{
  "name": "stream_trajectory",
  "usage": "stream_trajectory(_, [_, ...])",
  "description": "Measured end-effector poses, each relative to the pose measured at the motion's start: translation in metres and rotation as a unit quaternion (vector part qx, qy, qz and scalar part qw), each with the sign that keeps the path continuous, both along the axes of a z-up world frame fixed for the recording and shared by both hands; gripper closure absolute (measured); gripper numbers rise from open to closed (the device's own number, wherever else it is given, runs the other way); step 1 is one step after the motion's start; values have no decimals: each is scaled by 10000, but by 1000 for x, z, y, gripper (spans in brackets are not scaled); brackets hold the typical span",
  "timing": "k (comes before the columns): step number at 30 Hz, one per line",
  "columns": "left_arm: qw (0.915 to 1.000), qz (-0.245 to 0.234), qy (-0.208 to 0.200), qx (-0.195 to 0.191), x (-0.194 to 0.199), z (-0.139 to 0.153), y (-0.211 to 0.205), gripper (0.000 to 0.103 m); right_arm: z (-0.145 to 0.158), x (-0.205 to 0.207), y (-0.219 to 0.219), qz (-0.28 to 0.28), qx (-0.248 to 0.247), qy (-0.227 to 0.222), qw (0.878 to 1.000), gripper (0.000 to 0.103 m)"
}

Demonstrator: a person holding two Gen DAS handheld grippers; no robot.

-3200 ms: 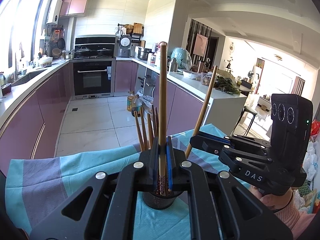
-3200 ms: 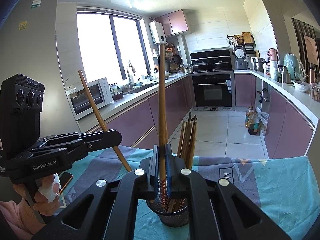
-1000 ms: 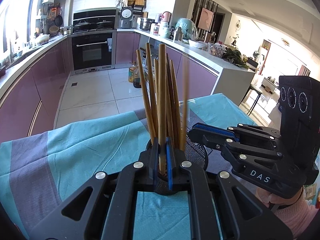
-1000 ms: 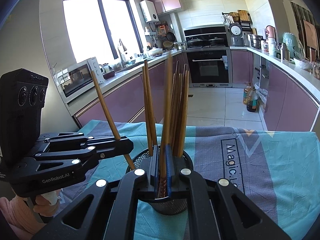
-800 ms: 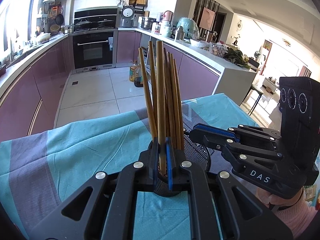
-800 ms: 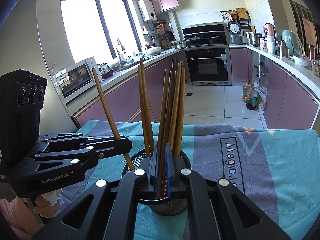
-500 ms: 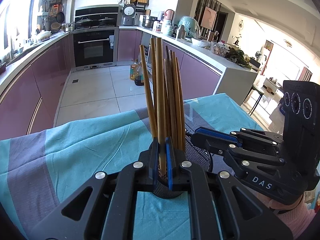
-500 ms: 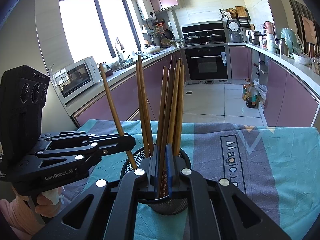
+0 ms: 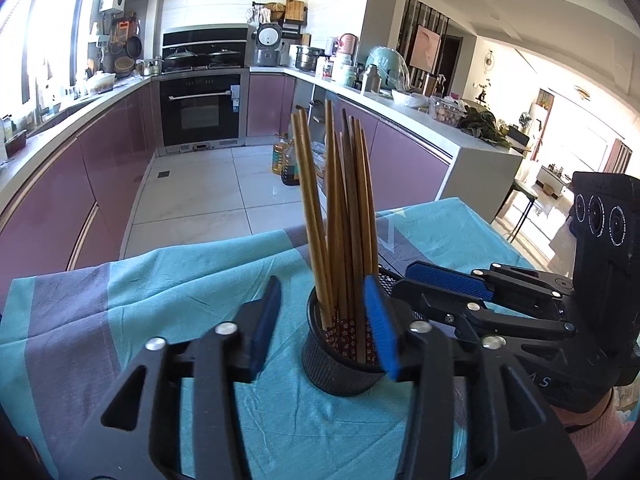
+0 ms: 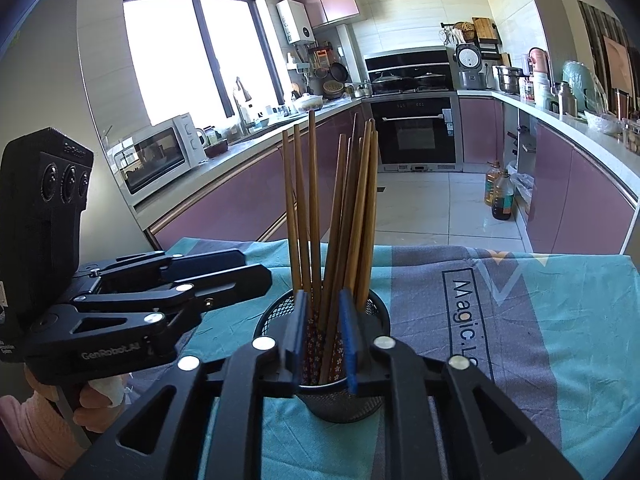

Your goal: Organize utensils

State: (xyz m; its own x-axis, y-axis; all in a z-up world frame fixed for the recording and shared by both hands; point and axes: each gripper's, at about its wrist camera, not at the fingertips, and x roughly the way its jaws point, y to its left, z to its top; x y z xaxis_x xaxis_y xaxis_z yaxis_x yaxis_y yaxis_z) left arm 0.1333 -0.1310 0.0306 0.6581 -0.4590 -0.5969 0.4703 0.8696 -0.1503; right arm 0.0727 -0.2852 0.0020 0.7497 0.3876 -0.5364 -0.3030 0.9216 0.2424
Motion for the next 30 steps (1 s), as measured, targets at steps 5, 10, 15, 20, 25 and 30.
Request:
stream_trajectory(5, [9992,293,-273,-4,-16,3,16,24,-2,-9,-1,-70,-8,-40,10000,49])
stream_trajectory(10, [9963,628,-586,60,-33,3,35,5,-1,-20,2,-162,-89,-210,9996,24])
stream_trajectory(15, [9924,979,-743,72,-52,-2,60,5,0,-35,9,-230,-210,-449,9985,8])
stream_trajectory(20, [9868,1263,-1012,80,-73,-4,81,5,3,-54,23,-218,-459,-801,9955,7])
stream_trajectory(25, [9825,1461,-1157,-1,-96,-7,98,5,6,-70,31,-207,-472,-1090,9927,7])
stream_trajectory(30, [9778,1627,-1320,-18,-115,-9,106,5,5,-79,35,-236,-438,-1239,9910,7])
